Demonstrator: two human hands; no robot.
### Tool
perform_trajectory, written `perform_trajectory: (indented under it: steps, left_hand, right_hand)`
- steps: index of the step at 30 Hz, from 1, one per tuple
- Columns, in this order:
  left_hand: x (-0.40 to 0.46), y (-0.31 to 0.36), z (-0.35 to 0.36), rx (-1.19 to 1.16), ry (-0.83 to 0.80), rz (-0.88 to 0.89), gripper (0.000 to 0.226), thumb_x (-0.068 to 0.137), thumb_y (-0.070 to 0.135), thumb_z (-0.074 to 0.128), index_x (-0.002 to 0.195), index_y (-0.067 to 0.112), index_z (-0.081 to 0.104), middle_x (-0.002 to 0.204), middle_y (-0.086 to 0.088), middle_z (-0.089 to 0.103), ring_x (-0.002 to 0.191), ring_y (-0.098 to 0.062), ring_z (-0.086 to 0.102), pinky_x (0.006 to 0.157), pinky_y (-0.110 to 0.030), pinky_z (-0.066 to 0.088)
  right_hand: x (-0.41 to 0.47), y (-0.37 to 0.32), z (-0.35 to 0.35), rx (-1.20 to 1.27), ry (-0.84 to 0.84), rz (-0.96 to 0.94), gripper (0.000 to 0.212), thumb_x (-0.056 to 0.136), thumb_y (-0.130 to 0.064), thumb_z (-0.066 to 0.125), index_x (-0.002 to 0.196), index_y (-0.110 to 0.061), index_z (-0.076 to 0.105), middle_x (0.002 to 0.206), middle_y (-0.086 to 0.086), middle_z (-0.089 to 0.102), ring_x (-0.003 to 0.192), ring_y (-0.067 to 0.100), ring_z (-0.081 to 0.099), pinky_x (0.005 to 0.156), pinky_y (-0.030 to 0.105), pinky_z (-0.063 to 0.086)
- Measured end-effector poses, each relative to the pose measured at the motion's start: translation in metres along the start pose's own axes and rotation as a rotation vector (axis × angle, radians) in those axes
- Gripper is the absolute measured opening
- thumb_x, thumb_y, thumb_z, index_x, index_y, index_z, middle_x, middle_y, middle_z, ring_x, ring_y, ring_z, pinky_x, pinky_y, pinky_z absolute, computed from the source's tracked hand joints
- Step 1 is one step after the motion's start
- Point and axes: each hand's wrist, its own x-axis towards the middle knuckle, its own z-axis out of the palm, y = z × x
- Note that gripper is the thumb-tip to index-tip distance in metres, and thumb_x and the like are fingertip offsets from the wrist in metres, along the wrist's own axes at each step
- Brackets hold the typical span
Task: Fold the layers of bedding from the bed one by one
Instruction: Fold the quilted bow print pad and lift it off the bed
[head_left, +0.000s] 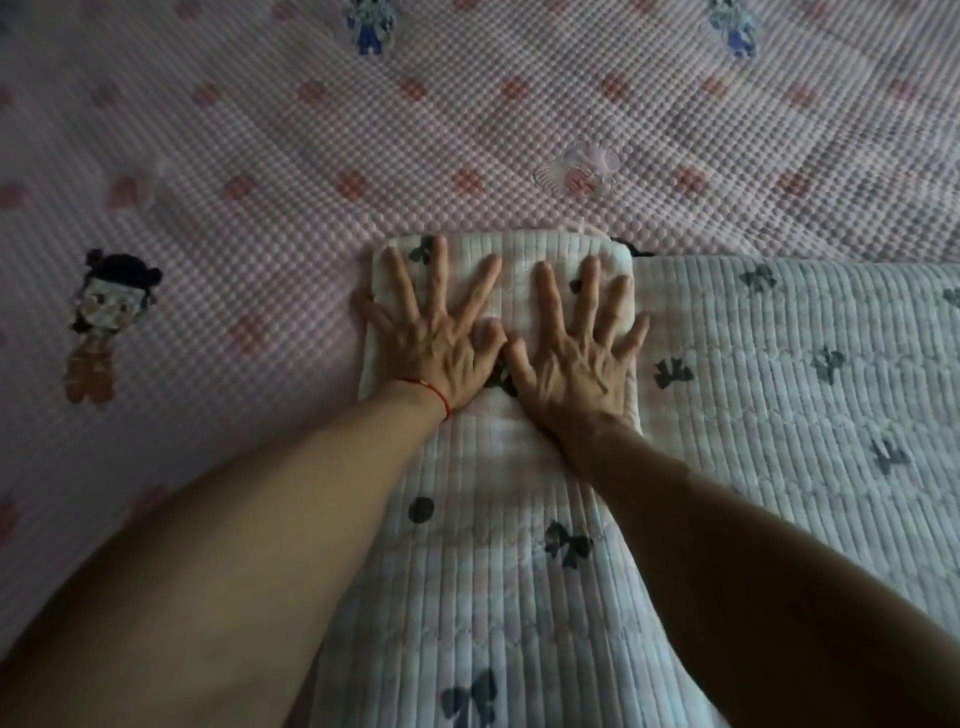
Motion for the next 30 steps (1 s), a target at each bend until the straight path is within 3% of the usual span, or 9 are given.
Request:
perform_trajectory:
  steps: [5,8,13,16,20,23,26,28,30]
  left_hand:
    - [-0.032,0.011,-0.024,-0.069,-0.185,-0.084,0.06,0.099,0.062,0.007,0.15,0.051,-0.023,0.163,-0.001,-0.032,0.147,-0.042,-0.028,0.111,-0.075,-0.006]
    - [-0.109,0.023,-0.032,-0.147,-0.253,0.005,0.06,0.101,0.057,0.012,0.156,0.047,-0.012,0.166,0.0,-0.024,0.149,-0.039,-0.026,0.115,-0.069,-0.01]
    - [-0.307,0.022,-0.008,-0.017,-0.075,0.174,0.063,0.101,0.052,0.021,0.16,0.037,0.003,0.169,-0.002,-0.006,0.153,-0.039,-0.011,0.112,-0.074,0.006]
    - [-0.373,0.016,-0.006,-0.025,-0.102,0.109,0.066,0.102,0.051,0.032,0.16,0.038,0.005,0.169,-0.005,-0.006,0.153,-0.041,-0.011,0.109,-0.077,0.015]
    - [-0.389,0.007,-0.024,-0.255,-0.13,-0.198,0.075,0.096,0.057,0.046,0.159,0.039,0.012,0.168,-0.013,0.001,0.152,-0.042,0.01,0.113,-0.065,0.025]
    - [-0.376,-0.004,-0.042,-0.628,-0.18,-0.502,0.087,0.094,0.057,0.054,0.161,0.028,0.006,0.164,-0.015,0.021,0.147,-0.035,0.028,0.117,-0.048,0.029]
    - [-0.344,-0.027,-0.062,-1.032,-0.314,-0.725,0.083,0.08,0.05,0.078,0.148,0.017,0.043,0.144,-0.012,0.056,0.125,-0.029,0.058,0.107,-0.042,0.045]
    - [-0.331,-0.038,-0.078,-1.212,-0.448,-0.694,0.077,0.064,0.04,0.092,0.128,0.012,0.061,0.12,-0.011,0.071,0.105,-0.026,0.07,0.098,-0.047,0.054]
    - [-0.322,-0.037,-0.097,-1.246,-0.527,-0.537,0.078,0.056,0.038,0.097,0.123,0.012,0.066,0.113,-0.008,0.075,0.102,-0.024,0.073,0.098,-0.047,0.055]
  right_hand:
    - [-0.024,0.007,-0.019,-0.029,-0.1,-0.076,0.082,0.094,-0.077,0.013,0.157,-0.038,-0.021,0.164,0.009,-0.033,0.15,0.037,-0.031,0.118,0.069,-0.01]
    - [-0.088,0.01,-0.029,-0.036,-0.188,-0.091,0.078,0.097,-0.07,0.011,0.159,-0.033,-0.019,0.165,0.009,-0.032,0.152,0.03,-0.028,0.118,0.069,-0.007]
    - [-0.288,0.03,-0.01,0.057,-0.196,-0.175,0.075,0.104,-0.063,0.02,0.158,-0.033,-0.023,0.161,0.004,-0.04,0.149,0.024,-0.037,0.12,0.067,-0.01]
    - [-0.364,0.042,-0.007,0.142,-0.205,-0.152,0.074,0.105,-0.06,0.023,0.157,-0.036,-0.023,0.161,-0.001,-0.04,0.15,0.019,-0.035,0.123,0.062,-0.008]
    - [-0.38,0.051,-0.008,0.229,-0.199,-0.142,0.071,0.106,-0.058,0.023,0.156,-0.04,-0.023,0.161,-0.007,-0.04,0.149,0.017,-0.035,0.125,0.056,-0.009]
    - [-0.375,0.053,-0.007,0.26,-0.188,-0.145,0.071,0.105,-0.061,0.024,0.156,-0.043,-0.022,0.161,-0.009,-0.039,0.148,0.016,-0.037,0.124,0.051,-0.014]
    - [-0.374,0.057,-0.009,0.302,-0.222,-0.125,0.071,0.104,-0.063,0.024,0.156,-0.044,-0.021,0.161,-0.011,-0.039,0.147,0.018,-0.039,0.121,0.044,-0.018]
    - [-0.373,0.061,-0.016,0.36,-0.228,-0.131,0.072,0.104,-0.061,0.028,0.16,-0.04,-0.012,0.164,-0.008,-0.031,0.15,0.019,-0.033,0.124,0.043,-0.015]
    - [-0.371,0.068,-0.023,0.434,-0.204,-0.152,0.069,0.106,-0.05,0.037,0.163,-0.03,0.003,0.166,-0.009,-0.017,0.154,0.015,-0.021,0.128,0.042,-0.008]
